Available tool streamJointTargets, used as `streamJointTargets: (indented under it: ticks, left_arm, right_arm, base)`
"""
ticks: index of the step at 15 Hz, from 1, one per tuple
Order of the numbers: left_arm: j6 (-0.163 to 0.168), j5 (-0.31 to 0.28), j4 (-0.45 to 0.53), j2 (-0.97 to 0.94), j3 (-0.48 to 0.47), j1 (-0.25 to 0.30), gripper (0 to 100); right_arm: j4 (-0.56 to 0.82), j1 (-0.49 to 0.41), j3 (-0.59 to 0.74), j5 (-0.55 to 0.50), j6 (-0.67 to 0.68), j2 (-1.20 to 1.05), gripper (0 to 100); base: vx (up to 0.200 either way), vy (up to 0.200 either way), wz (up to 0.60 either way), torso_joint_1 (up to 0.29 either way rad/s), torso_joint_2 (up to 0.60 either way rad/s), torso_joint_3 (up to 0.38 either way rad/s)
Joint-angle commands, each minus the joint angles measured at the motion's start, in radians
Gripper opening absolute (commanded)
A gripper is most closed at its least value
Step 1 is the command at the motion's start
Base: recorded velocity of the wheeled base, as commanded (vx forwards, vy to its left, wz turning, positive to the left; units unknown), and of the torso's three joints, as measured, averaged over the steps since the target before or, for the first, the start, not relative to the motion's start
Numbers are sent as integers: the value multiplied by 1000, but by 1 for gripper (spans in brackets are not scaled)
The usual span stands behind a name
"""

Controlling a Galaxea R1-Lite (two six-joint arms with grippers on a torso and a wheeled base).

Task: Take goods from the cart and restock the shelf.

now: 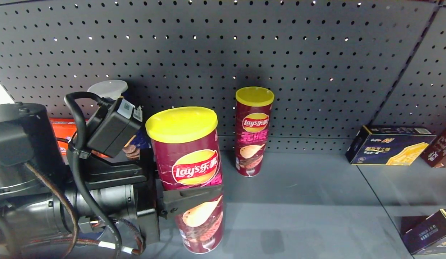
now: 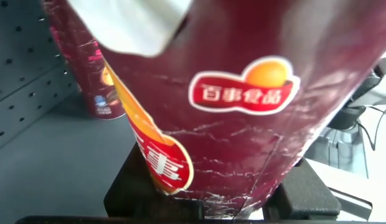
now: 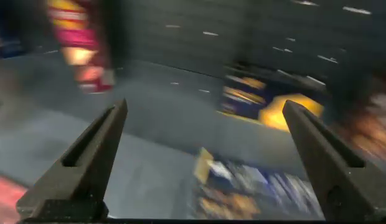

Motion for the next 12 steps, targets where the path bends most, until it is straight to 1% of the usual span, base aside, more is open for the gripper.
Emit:
streamJointTargets:
  ticks: [1,3,4,6,7,8,10,12]
  left_arm:
    - [-1,0,3,-18,4,7,0]
    - [-1,0,2,-22,16,16,0]
    - [-1,0,2,-30,27,20,0]
    - [-1,0,2,-34,38,22,0]
    - [-1,0,2,-34,36,22,0]
    - [-1,-1,2,-33,33,33,0]
    - [-1,-1,2,-34,35,34,0]
    - [0,0,3,-34,35,31,0]
  right_arm:
    - [13,75,-99,61,-8,191,100]
    - [21,121,-148,76,-8,290,100]
    - [24,158,-190,79,-8,354,100]
    - [19,214,-220,81,-9,438,100]
    - [19,227,-222,81,-9,448,100]
    - [10,300,-242,82,-9,509,100]
    - [-31,368,-274,84,-5,578,100]
    - [-79,374,-299,102,-5,653,100]
  base:
    - [0,0,0,0,0,0]
    - [0,0,0,0,0,0]
    - [0,0,0,0,0,0]
    - [0,0,0,0,0,0]
    - [0,0,0,0,0,0]
    - [0,0,0,0,0,0]
    - [0,0,0,0,0,0]
    - [0,0,0,0,0,0]
